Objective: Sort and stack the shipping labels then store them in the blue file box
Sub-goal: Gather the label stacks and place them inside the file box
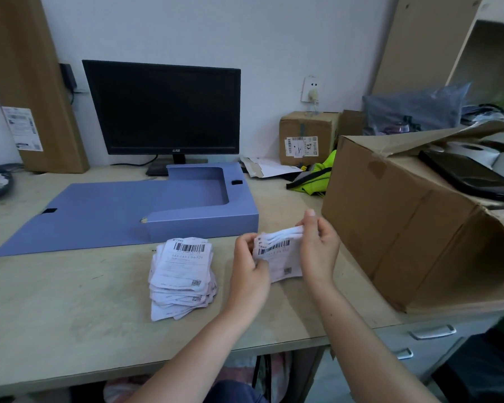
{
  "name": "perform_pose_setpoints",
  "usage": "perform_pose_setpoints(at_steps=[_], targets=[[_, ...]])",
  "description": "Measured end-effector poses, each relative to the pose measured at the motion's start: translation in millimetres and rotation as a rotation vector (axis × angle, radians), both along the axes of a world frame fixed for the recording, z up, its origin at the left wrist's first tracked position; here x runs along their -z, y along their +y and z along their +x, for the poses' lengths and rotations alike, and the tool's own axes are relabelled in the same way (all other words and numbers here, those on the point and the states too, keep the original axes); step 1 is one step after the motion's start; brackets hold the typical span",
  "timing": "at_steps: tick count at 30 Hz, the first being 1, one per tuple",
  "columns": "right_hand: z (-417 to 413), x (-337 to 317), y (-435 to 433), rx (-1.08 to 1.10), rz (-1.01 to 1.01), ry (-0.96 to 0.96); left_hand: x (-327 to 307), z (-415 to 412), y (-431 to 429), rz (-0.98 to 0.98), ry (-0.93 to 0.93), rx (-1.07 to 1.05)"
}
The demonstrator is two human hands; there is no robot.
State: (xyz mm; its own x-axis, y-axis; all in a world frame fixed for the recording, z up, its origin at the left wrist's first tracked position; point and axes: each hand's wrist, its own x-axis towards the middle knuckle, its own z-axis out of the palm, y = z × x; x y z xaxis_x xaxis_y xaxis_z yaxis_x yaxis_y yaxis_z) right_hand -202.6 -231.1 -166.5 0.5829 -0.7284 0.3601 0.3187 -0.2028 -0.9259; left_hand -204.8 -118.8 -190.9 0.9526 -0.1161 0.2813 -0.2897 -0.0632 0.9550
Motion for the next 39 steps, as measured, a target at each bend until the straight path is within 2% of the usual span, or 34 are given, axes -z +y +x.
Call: perform_pose_setpoints(at_steps=[2, 6, 10, 15, 21, 25, 28, 32, 35, 39], targets=[[1, -1, 4, 0.002, 0.023, 0.005, 1, 0, -3, 0.011, -0.016, -0.007], [1, -1, 9, -0.117, 0.075, 0.1, 1, 6, -4, 0.067, 0.073, 0.011], [4, -18, 10, -0.245, -0.023, 0.092, -21, 16, 9, 0.114, 0.063, -0.055], [29, -53, 21, -0.34, -0.165, 0.095, -58, 47, 36, 0.072, 0.091, -0.078], [101, -84, 49, -0.375, -0.35, 0.19, -99, 112, 82, 0.109, 0.152, -0.132], [153, -97, 69, -0.397, -0.472, 0.238, -112, 161, 110, 0.17, 0.093, -0.102], [184, -103, 77, -0.399, -0.523, 0.263, -117, 192, 124, 0.281, 0.016, -0.071], [220, -87, 79, -0.403, -0.506, 0.347, -108, 236, 134, 0.44, -0.037, -0.142], [240, -60, 77, -0.415, -0.564, 0.489, -86, 256, 138, 0.547, 0.001, -0.131], [245, -34, 71, -0.382, -0.796, 0.679, -58, 268, 139, 0.713, 0.122, -0.095]])
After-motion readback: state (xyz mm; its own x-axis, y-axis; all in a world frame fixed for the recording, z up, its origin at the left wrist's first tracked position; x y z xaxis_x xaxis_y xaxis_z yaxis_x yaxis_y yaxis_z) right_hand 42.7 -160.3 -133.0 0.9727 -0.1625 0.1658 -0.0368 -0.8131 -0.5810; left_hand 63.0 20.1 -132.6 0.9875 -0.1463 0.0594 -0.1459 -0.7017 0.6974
